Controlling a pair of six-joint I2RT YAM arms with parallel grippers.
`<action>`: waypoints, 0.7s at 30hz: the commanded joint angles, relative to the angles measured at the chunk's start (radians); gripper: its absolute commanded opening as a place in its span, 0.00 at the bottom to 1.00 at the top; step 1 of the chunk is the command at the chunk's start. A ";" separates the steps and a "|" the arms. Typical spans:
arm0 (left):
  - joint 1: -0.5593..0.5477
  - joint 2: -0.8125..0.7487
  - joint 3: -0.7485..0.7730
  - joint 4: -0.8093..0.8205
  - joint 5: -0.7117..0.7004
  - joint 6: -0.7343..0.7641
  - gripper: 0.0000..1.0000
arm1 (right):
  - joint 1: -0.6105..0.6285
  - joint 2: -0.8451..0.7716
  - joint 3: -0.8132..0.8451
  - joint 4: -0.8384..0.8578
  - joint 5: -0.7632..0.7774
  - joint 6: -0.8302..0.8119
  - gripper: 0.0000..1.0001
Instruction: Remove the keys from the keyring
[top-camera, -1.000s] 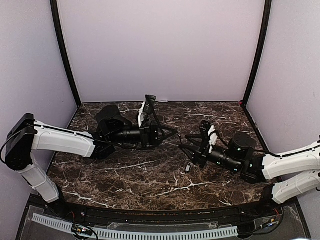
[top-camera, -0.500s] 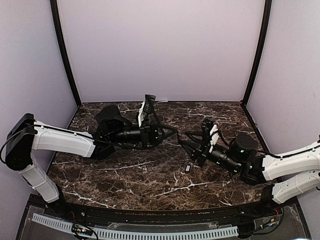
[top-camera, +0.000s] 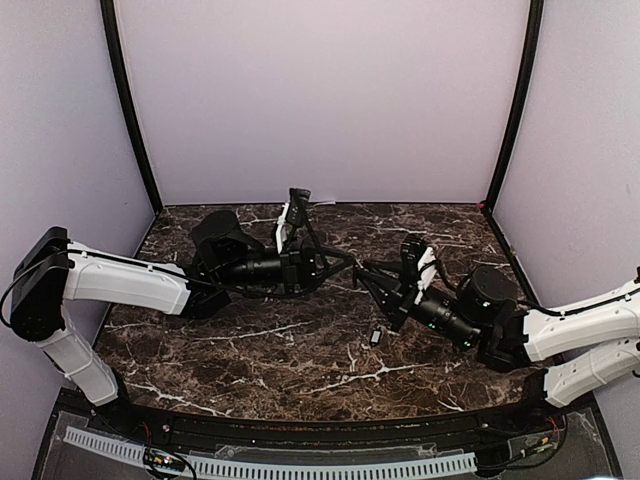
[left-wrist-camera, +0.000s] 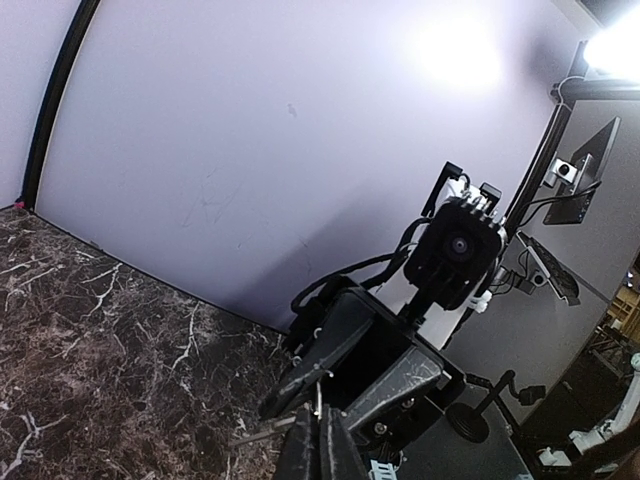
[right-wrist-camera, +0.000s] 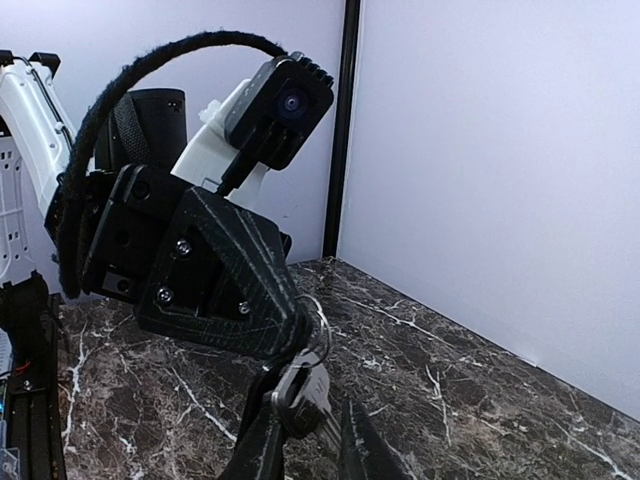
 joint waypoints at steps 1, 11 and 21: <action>-0.003 -0.051 -0.016 0.019 -0.005 -0.005 0.00 | 0.014 0.010 0.035 0.051 0.031 -0.012 0.16; -0.003 -0.058 -0.027 0.024 -0.015 0.000 0.00 | 0.018 0.011 0.040 0.029 0.038 -0.010 0.00; 0.002 -0.055 -0.021 0.024 0.018 0.007 0.00 | 0.036 0.007 0.056 -0.021 0.035 -0.099 0.00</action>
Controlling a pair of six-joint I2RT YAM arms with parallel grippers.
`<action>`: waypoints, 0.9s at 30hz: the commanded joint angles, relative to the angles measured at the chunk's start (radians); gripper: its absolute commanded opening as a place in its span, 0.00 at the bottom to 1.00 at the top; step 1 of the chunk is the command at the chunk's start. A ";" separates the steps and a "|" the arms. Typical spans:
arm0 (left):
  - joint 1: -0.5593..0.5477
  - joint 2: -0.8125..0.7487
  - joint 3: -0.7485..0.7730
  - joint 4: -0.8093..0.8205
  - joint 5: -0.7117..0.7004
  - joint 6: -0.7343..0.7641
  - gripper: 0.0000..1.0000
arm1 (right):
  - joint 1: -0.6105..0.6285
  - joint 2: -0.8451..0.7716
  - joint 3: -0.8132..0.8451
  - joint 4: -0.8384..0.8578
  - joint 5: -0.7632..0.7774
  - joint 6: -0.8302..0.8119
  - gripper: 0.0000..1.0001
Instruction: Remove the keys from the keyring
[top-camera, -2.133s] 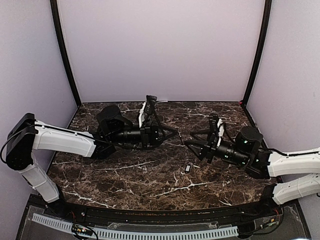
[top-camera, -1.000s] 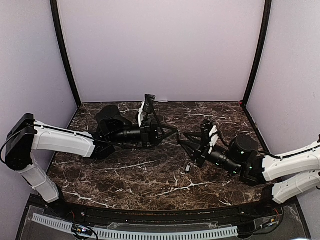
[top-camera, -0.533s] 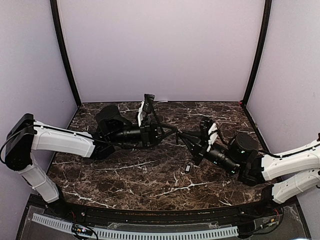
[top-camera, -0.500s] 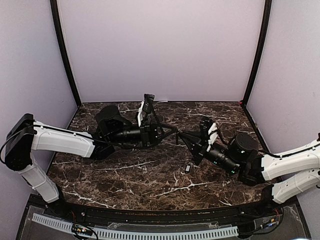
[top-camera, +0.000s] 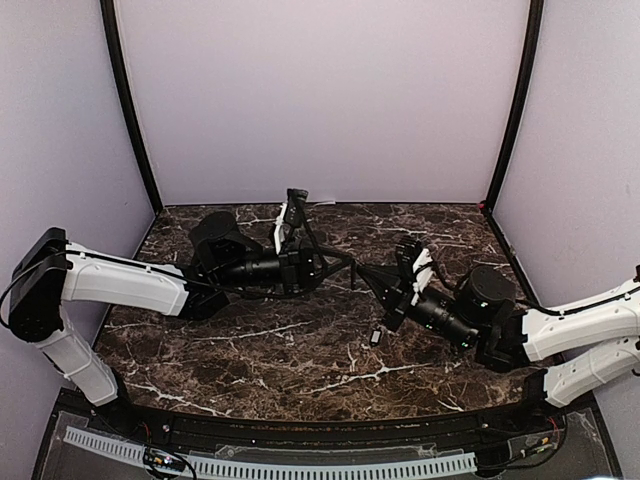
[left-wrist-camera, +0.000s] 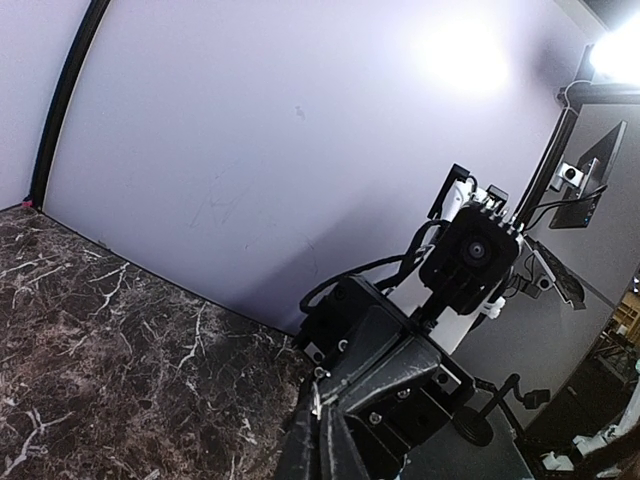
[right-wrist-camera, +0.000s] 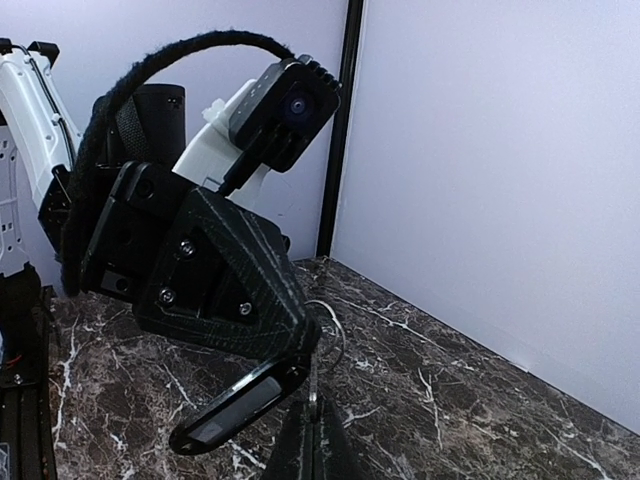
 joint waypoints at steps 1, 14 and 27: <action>0.002 -0.043 -0.008 0.026 0.029 0.005 0.00 | 0.027 -0.002 0.050 -0.033 0.015 -0.085 0.00; 0.027 -0.031 -0.029 0.110 0.109 -0.029 0.00 | 0.136 0.099 0.130 -0.080 0.147 -0.249 0.00; 0.029 -0.050 -0.088 0.185 0.106 -0.004 0.00 | 0.121 0.005 0.033 -0.033 0.149 -0.103 0.47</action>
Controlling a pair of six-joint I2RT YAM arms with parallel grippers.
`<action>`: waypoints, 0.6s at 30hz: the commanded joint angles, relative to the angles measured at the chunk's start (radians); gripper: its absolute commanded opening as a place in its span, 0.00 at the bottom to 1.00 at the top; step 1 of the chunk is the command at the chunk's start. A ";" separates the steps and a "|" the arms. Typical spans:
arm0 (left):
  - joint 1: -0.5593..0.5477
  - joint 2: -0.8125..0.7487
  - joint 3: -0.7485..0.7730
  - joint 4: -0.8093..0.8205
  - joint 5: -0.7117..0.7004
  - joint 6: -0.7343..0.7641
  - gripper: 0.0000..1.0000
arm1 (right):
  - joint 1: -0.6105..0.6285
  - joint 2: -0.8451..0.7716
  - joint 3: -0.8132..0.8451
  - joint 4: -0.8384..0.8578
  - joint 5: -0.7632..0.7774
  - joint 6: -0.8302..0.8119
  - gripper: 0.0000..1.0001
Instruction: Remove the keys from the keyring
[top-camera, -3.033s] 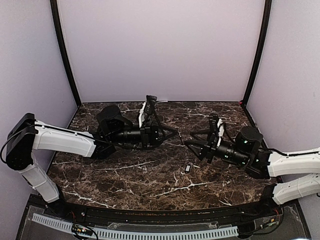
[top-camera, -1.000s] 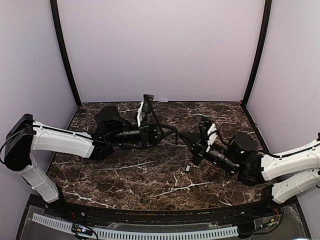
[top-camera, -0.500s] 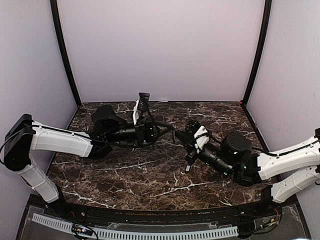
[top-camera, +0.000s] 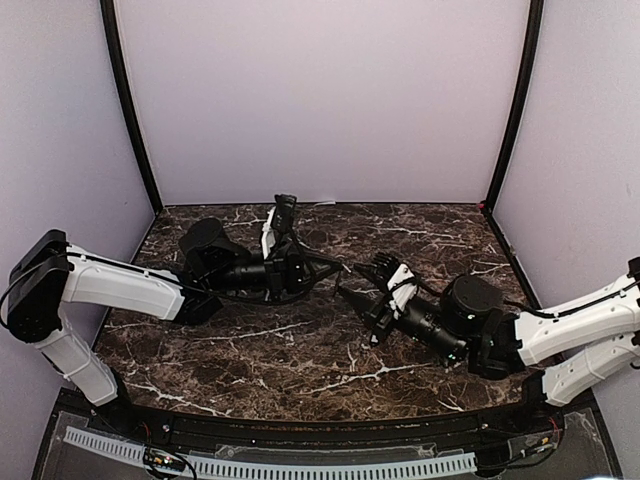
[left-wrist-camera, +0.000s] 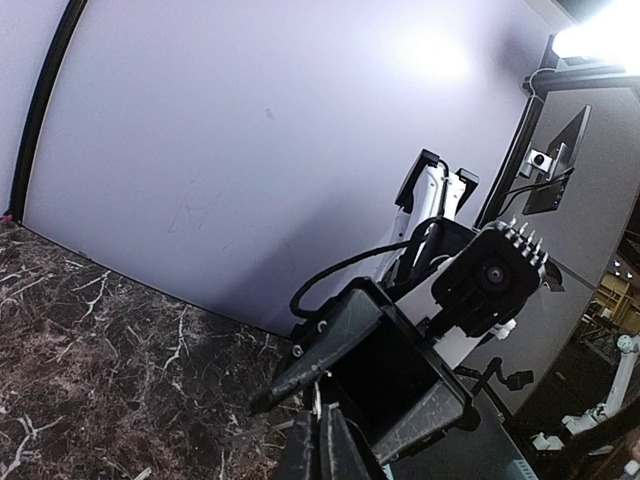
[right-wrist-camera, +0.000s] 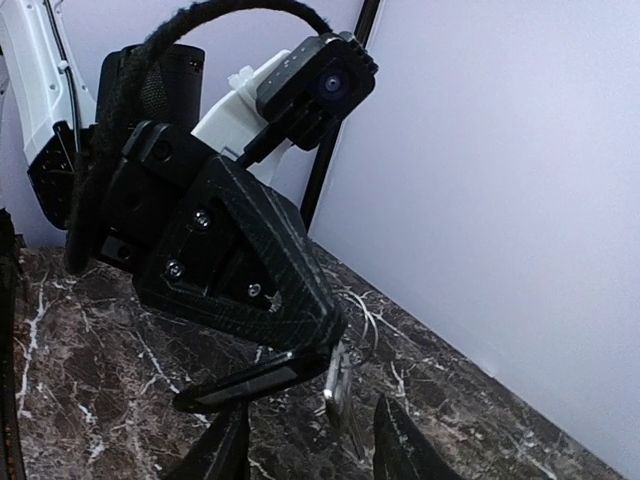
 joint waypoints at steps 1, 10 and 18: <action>-0.005 -0.038 -0.017 0.065 0.027 0.009 0.00 | -0.008 -0.082 -0.059 0.028 -0.043 0.086 0.49; -0.005 -0.065 -0.034 0.067 0.038 0.038 0.00 | -0.214 -0.202 -0.094 0.010 -0.393 0.364 0.61; -0.005 -0.092 -0.041 0.020 0.031 0.081 0.00 | -0.352 -0.053 0.042 0.085 -0.870 0.662 0.45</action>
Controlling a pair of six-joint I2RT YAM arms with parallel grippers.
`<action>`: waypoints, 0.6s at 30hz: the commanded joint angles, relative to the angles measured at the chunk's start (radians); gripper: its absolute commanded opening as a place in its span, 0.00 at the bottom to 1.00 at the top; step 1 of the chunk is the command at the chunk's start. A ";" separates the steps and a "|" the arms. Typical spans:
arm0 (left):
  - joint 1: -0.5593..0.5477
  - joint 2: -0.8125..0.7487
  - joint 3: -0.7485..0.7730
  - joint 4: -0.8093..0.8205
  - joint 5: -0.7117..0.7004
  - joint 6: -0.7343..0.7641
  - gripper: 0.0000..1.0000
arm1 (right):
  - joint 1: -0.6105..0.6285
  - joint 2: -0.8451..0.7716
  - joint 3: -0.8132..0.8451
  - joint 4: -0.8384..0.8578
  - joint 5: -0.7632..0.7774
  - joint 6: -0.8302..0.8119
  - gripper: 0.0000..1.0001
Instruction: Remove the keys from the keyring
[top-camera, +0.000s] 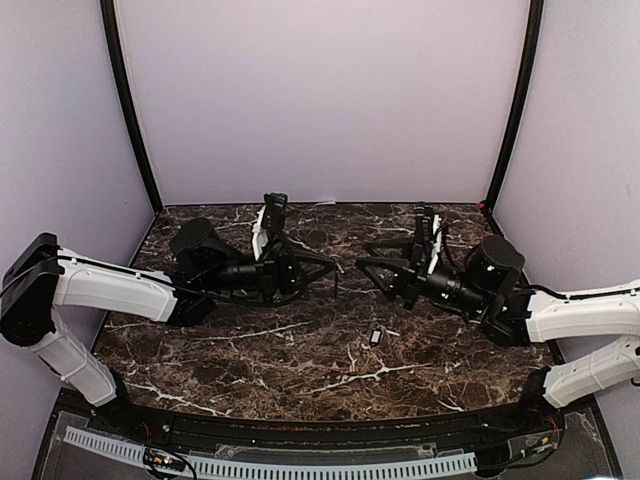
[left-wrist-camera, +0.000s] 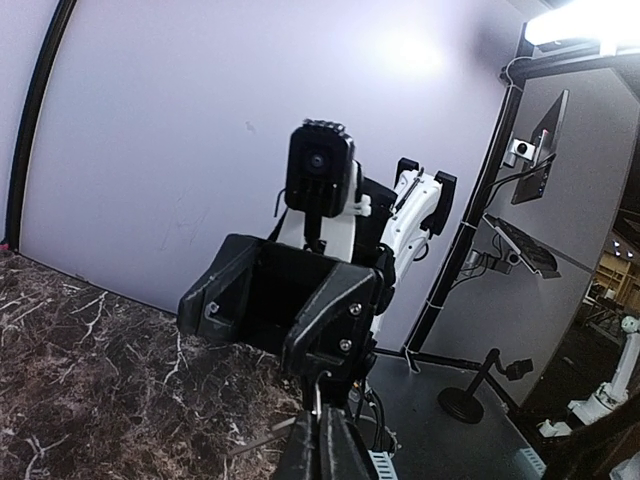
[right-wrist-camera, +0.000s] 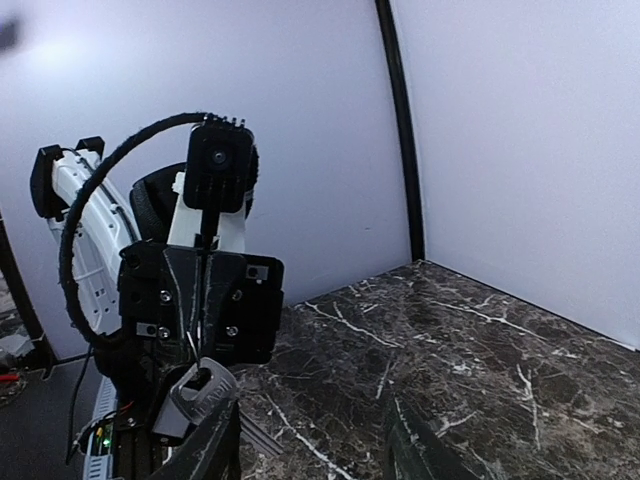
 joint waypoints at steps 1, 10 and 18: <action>-0.003 -0.050 -0.011 -0.009 0.008 0.039 0.00 | -0.023 0.075 0.094 0.088 -0.328 0.190 0.43; -0.003 -0.064 -0.017 -0.020 0.004 0.050 0.00 | -0.024 0.151 0.160 0.111 -0.393 0.250 0.32; -0.003 -0.064 -0.018 -0.011 0.007 0.049 0.00 | -0.026 0.172 0.175 0.105 -0.378 0.242 0.08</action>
